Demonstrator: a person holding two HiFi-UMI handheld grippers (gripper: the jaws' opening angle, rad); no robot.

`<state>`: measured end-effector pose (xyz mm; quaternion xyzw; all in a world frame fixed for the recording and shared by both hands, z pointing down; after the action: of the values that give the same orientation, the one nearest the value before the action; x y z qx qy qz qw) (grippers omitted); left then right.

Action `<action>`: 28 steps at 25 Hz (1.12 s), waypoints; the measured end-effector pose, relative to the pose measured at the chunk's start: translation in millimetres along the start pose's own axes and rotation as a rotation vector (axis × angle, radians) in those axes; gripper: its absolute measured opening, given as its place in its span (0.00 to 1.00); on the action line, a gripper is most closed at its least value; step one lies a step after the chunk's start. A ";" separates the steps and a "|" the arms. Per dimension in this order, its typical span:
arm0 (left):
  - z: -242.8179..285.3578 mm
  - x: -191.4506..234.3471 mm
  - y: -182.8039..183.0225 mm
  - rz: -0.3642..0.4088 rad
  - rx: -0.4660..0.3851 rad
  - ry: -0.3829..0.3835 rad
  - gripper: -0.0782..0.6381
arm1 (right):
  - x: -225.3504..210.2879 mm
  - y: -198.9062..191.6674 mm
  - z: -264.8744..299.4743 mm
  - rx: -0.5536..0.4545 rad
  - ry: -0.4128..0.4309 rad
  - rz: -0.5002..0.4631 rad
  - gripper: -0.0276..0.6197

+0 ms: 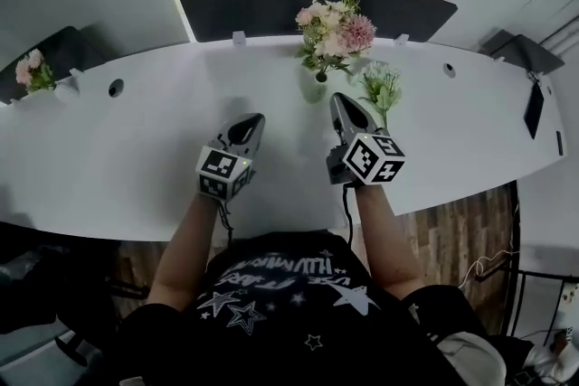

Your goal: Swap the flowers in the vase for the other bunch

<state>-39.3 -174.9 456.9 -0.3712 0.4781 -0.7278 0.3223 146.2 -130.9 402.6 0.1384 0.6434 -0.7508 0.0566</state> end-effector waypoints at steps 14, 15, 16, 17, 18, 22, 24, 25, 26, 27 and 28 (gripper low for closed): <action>-116.4 42.2 -5.0 -0.033 -0.037 -0.079 0.12 | 116.7 -47.8 -46.2 0.019 -0.142 0.030 0.05; -122.6 41.7 -5.2 -0.029 -0.038 -0.094 0.12 | 122.8 -52.0 -50.6 0.025 -0.149 0.032 0.05; -128.3 40.7 -5.4 -0.025 -0.041 -0.107 0.12 | 127.7 -55.4 -55.6 0.029 -0.155 0.035 0.05; -133.7 40.2 -5.5 -0.021 -0.044 -0.115 0.12 | 131.8 -57.5 -60.2 0.030 -0.158 0.037 0.05; -138.7 40.3 -5.4 -0.018 -0.049 -0.115 0.12 | 135.3 -58.3 -63.8 0.029 -0.157 0.038 0.05; -156.4 40.7 -4.4 -0.022 -0.076 -0.099 0.12 | 150.1 -50.6 -69.0 0.000 -0.105 0.026 0.05; -163.0 37.7 -3.8 -0.026 -0.083 -0.092 0.12 | 158.3 -48.0 -70.6 0.009 -0.082 0.002 0.05; -165.8 35.3 -3.8 -0.028 -0.086 -0.087 0.12 | 162.5 -48.4 -72.5 0.022 -0.072 -0.016 0.05; -168.2 31.8 -3.9 -0.032 -0.090 -0.082 0.12 | 166.4 -49.5 -76.0 0.036 -0.060 -0.035 0.05; -169.7 27.1 -4.1 -0.035 -0.094 -0.077 0.12 | 169.3 -50.8 -81.2 0.050 -0.048 -0.053 0.05; -170.1 21.2 -4.0 -0.036 -0.096 -0.074 0.12 | 170.8 -51.8 -87.7 0.063 -0.039 -0.066 0.05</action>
<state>-195.1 -113.3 420.2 -0.4215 0.4936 -0.6953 0.3085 -18.8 -20.4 392.2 0.1041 0.6223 -0.7748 0.0397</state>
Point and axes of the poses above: the fingertips, and each gripper's own axes: z forward along the fingers, x to its left, y out of its top, the point moved 3 cm from there along -z, backward along the fingers, and after that the axes turned 8 degrees about -z, right-handed, at the moved point
